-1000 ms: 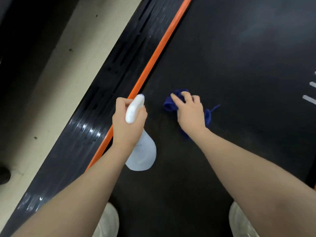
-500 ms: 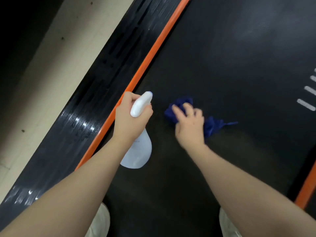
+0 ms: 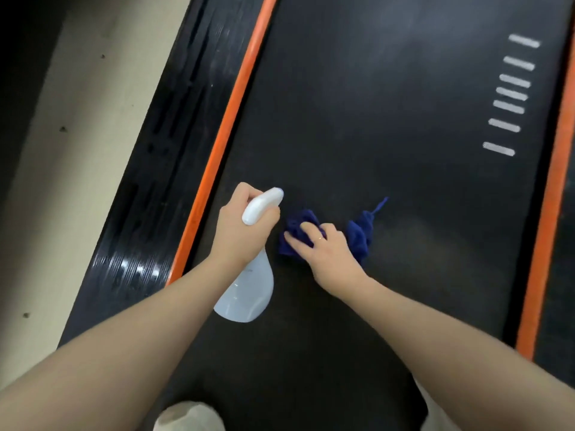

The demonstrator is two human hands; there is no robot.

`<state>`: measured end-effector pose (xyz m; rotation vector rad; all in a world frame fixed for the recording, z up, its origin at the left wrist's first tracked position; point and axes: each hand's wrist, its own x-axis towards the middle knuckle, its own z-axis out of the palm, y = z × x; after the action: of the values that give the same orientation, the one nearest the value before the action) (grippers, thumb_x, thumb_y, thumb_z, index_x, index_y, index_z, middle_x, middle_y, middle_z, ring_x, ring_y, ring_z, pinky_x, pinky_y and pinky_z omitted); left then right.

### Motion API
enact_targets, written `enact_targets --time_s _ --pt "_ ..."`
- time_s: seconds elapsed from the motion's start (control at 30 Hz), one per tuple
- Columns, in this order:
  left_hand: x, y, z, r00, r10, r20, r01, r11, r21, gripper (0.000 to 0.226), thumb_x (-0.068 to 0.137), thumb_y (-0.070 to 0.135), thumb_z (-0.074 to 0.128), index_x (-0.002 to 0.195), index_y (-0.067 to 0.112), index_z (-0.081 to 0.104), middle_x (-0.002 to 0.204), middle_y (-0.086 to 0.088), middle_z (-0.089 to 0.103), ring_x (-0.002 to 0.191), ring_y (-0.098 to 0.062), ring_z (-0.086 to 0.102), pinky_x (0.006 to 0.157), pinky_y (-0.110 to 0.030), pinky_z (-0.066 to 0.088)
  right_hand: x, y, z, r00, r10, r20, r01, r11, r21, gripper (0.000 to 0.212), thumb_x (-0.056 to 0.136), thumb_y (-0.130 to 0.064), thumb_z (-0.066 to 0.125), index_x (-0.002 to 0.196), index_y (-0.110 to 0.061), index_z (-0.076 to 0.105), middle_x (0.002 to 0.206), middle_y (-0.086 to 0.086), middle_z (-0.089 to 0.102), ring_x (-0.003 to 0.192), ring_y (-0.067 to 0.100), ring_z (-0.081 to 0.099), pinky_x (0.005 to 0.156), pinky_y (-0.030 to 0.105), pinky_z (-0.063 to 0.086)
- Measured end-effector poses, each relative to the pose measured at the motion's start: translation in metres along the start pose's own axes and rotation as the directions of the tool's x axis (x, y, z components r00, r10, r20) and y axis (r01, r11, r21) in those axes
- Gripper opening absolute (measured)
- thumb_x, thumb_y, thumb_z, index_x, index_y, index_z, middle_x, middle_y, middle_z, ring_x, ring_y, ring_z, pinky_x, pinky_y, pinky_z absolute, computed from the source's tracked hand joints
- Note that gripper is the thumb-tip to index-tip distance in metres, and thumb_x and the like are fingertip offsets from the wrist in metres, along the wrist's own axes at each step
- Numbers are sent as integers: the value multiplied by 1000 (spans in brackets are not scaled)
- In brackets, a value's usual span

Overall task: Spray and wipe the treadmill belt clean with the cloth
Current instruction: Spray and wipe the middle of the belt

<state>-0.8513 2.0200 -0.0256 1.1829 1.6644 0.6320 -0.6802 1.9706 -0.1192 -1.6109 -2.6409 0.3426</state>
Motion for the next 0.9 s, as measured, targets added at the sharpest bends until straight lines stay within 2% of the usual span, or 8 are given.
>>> enact_targets --time_s 0.1,0.2,0.27,0.43,0.53,0.67,0.83,0.9 --pt "8 4 -2 1000 18 15 -17 999 -37 16 85 15 65 91 6 53 93 -12 67 91 -23 65 78 -38 53 9 37 -15 998 -64 18 64 998 -21 53 71 -6 55 121 -20 64 115 17 61 72 36 55 57 37 51" --pt "8 4 1 998 26 62 -24 999 -37 16 86 17 65 92 9 53 92 -11 66 91 -20 65 78 -37 54 17 67 -32 834 550 34 -551 835 -8 66 82 1 44 141 -27 40 142 15 38 98 38 45 80 41 44" --pt "8 3 6 994 42 105 -41 999 -17 17 86 18 65 92 9 53 88 -6 65 83 -13 63 69 -26 52 13 43 -33 698 711 89 -712 702 -26 71 86 0 42 148 -27 23 151 14 22 109 38 38 87 42 35" --pt "9 6 14 971 97 217 -109 993 46 17 86 17 65 92 10 52 75 4 57 66 -4 54 56 -18 43 -11 -32 -22 886 395 243 -418 907 50 69 91 -8 39 151 -26 9 153 13 13 119 36 32 98 42 31" --pt "3 6 14 953 100 286 -124 990 68 17 86 18 65 92 10 51 74 5 56 67 -7 53 58 -21 43 -14 3 -37 883 392 259 -403 915 -12 67 93 -7 38 150 -30 13 152 10 17 114 33 35 94 40 36" --pt "-3 10 16 946 68 318 -111 987 120 17 87 22 63 93 15 50 78 6 59 71 -11 57 64 -32 48 -17 34 -44 555 805 212 -820 572 -28 73 88 3 40 149 -31 18 150 9 18 113 31 35 96 37 36" --pt "-1 12 22 967 73 246 -104 987 119 16 86 19 63 91 12 50 76 6 58 68 -10 54 61 -30 45 -13 -4 -35 896 307 321 -324 946 0 69 92 -8 42 150 -27 11 150 13 15 114 31 35 95 38 36" --pt "0 10 21 973 74 217 -101 988 116 15 85 19 64 91 12 51 75 5 57 63 -4 52 57 -23 43 -10 22 -37 935 175 309 -190 982 19 68 92 -7 41 150 -31 14 149 13 19 111 31 36 94 38 37"
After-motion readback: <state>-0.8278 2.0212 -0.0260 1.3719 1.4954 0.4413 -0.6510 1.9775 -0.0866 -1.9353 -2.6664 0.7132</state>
